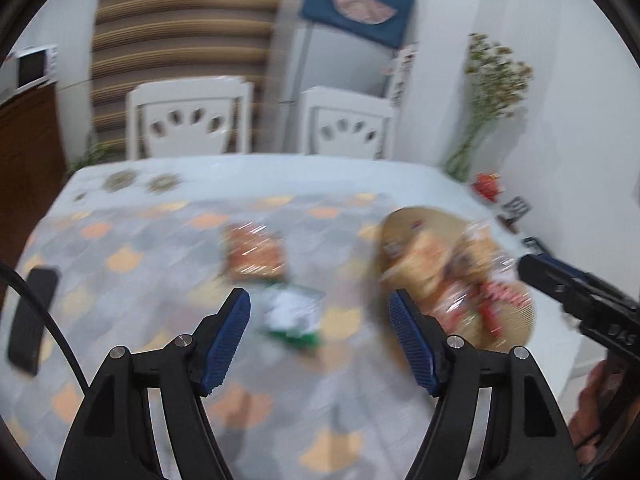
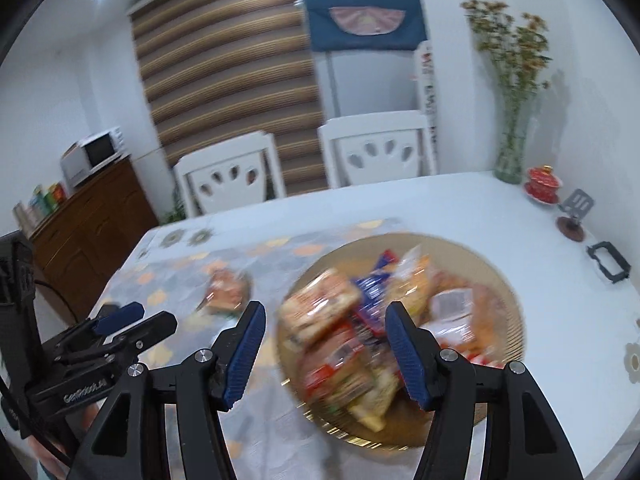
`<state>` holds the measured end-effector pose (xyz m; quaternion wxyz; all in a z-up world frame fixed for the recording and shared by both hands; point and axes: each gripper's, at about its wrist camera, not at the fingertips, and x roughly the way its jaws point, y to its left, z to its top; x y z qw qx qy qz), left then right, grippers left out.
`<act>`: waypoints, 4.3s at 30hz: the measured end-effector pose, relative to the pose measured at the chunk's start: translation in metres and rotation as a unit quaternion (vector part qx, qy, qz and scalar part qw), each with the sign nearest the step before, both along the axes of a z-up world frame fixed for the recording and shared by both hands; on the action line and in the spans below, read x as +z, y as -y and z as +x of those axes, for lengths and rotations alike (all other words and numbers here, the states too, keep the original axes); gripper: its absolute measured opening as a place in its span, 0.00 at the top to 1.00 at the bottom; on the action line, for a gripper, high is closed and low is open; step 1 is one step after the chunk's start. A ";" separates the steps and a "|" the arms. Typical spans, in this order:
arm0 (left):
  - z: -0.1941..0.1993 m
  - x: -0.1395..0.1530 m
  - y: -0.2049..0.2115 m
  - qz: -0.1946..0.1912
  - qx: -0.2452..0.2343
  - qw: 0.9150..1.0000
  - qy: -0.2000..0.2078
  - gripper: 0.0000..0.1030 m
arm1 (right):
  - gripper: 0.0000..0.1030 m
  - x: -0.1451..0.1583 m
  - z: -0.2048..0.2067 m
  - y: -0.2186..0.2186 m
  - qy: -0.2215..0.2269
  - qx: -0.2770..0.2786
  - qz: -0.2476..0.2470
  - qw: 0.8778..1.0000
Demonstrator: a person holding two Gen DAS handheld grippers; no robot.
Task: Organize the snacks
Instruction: 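Carry both packs into the amber bowl and open both tools, then withdraw both open tools toward the remaining two packs, then grasp the red layered bread pack with the left tool while the right tool grasps the green-label pack, then lift both held packs off the table toward the amber bowl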
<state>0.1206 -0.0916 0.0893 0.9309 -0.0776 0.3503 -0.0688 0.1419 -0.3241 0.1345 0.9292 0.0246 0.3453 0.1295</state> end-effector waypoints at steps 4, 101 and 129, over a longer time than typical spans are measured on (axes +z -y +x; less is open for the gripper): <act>-0.016 -0.036 -0.040 0.002 0.046 0.998 -0.035 0.31 | 0.42 -0.028 -0.014 -0.034 -0.015 0.044 -0.010 0.999; -0.036 -0.093 -0.105 0.014 0.128 0.988 -0.088 0.44 | 0.67 -0.154 0.032 -0.103 -0.148 0.085 0.093 0.981; -0.047 -0.101 -0.105 0.021 0.114 0.992 -0.045 0.42 | 0.48 -0.156 0.106 -0.161 -0.126 0.000 -0.037 0.991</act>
